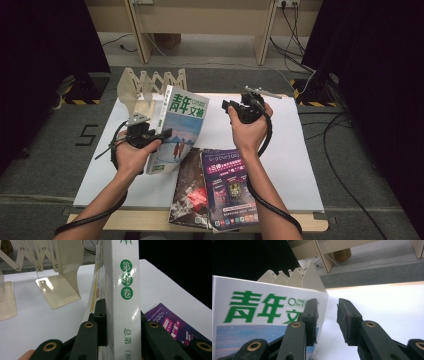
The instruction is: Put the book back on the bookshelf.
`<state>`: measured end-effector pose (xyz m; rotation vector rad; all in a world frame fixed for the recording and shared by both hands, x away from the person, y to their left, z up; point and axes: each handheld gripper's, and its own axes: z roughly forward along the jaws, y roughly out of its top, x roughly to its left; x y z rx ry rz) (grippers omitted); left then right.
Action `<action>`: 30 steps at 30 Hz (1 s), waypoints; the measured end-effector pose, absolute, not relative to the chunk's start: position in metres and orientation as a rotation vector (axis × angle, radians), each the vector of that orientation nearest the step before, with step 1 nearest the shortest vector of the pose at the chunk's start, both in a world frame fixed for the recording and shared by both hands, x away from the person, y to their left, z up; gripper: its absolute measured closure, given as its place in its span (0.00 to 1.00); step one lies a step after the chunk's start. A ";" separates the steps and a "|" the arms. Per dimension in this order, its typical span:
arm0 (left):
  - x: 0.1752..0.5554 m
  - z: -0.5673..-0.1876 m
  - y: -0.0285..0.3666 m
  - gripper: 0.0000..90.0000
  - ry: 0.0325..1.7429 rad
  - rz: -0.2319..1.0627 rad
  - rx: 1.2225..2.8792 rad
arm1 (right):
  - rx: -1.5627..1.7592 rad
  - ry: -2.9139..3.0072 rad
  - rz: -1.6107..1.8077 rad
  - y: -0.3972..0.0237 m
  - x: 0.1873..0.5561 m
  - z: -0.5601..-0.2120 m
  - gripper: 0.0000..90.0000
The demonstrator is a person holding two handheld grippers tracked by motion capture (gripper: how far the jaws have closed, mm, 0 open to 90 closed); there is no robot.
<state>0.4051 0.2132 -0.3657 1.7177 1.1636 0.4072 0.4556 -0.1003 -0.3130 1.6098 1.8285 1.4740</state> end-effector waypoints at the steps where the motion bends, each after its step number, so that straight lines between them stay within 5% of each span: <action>1: 0.405 -0.366 0.215 0.81 1.166 0.408 1.715 | 1.609 1.830 1.469 -0.101 0.456 -0.314 0.77; 30: 0.409 -0.353 0.270 0.81 1.270 0.528 1.600 | 1.646 1.855 1.384 -0.109 0.456 -0.339 0.78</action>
